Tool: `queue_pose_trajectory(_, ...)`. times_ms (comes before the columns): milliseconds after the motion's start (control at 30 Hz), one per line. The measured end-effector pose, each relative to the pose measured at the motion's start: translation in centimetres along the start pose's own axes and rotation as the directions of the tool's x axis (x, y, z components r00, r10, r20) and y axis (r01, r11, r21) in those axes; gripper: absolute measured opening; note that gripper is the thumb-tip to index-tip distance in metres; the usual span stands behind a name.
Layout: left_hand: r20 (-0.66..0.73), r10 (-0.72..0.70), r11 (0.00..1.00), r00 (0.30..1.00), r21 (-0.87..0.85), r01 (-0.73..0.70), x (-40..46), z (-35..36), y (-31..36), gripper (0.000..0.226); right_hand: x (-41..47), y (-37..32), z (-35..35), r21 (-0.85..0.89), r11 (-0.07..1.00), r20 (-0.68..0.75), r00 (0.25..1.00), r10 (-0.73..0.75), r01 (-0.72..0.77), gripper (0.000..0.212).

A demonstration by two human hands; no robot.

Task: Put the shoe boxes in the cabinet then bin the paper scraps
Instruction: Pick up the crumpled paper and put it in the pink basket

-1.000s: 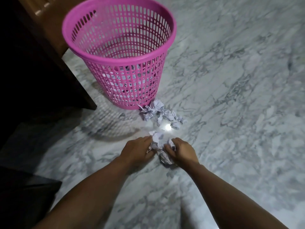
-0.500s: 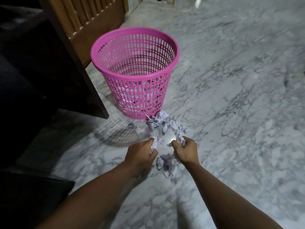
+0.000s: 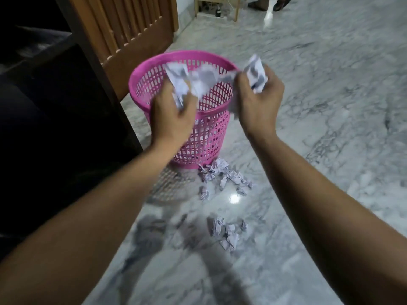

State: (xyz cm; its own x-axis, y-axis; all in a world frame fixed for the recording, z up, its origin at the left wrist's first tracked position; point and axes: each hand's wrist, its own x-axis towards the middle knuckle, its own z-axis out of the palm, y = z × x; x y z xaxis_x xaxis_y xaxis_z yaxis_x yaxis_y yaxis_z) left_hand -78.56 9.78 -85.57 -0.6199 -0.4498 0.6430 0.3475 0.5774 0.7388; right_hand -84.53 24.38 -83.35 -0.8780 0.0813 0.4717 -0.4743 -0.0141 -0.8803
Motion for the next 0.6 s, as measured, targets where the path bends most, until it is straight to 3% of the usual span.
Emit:
queue_pose_trajectory(67,-0.125,0.100,0.994,0.987,-0.024,-0.103,4.1,0.0,1.1,0.019,3.3,-0.2,1.8,-0.035,0.998,0.013,0.998,-0.055,0.056,0.016)
queue_pose_trajectory(133,-0.135,0.084,0.996,0.987,0.054,-0.077,7.4,0.3,1.1,0.023,5.9,0.1,3.6,-0.164,0.985,0.122,0.992,-0.029,0.049,0.010)
queue_pose_trajectory(200,-0.069,-0.029,0.990,0.997,0.138,0.039,9.9,0.7,-0.8,0.022,7.6,0.8,4.8,-0.417,0.908,0.312,0.945,0.098,0.044,0.034)
queue_pose_trajectory(267,0.136,-0.197,0.931,0.971,0.337,0.142,11.7,1.0,-2.9,0.040,8.4,1.6,5.4,-0.661,0.737,0.490,0.826,0.279,0.144,0.056)
queue_pose_trajectory(333,0.343,-0.479,0.791,0.808,0.568,0.228,12.1,1.2,-3.6,0.062,8.7,2.0,5.7,-0.700,0.677,0.575,0.742,0.344,0.228,0.063)
queue_pose_trajectory(367,0.382,-0.569,0.741,0.728,0.622,0.253,12.1,1.2,-3.8,0.072,8.7,1.9,5.6,-0.689,0.686,0.578,0.746,0.329,0.232,0.062)
queue_pose_trajectory(400,0.382,-0.601,0.720,0.702,0.640,0.269,11.9,1.3,-3.7,0.076,8.7,1.7,5.2,-0.668,0.712,0.558,0.779,0.287,0.216,0.059)
queue_pose_trajectory(433,0.352,-0.574,0.728,0.739,0.634,0.263,11.5,1.5,-3.7,0.072,8.5,1.6,4.6,-0.632,0.751,0.507,0.835,0.215,0.190,0.054)
queue_pose_trajectory(467,0.294,-0.487,0.751,0.822,0.622,0.222,10.7,1.7,-3.4,0.062,8.0,2.0,3.7,-0.572,0.806,0.424,0.896,0.130,0.153,0.048)
queue_pose_trajectory(533,0.227,-0.196,0.820,0.954,0.572,0.032,7.9,1.6,-2.9,0.040,5.8,3.5,1.0,-0.418,0.903,0.221,0.975,-0.010,0.104,0.033)
queue_pose_trajectory(600,0.294,0.132,0.874,0.947,0.416,-0.251,3.1,1.2,-2.7,0.026,1.0,6.4,-2.1,-0.391,0.917,0.114,0.993,-0.033,0.075,0.022)
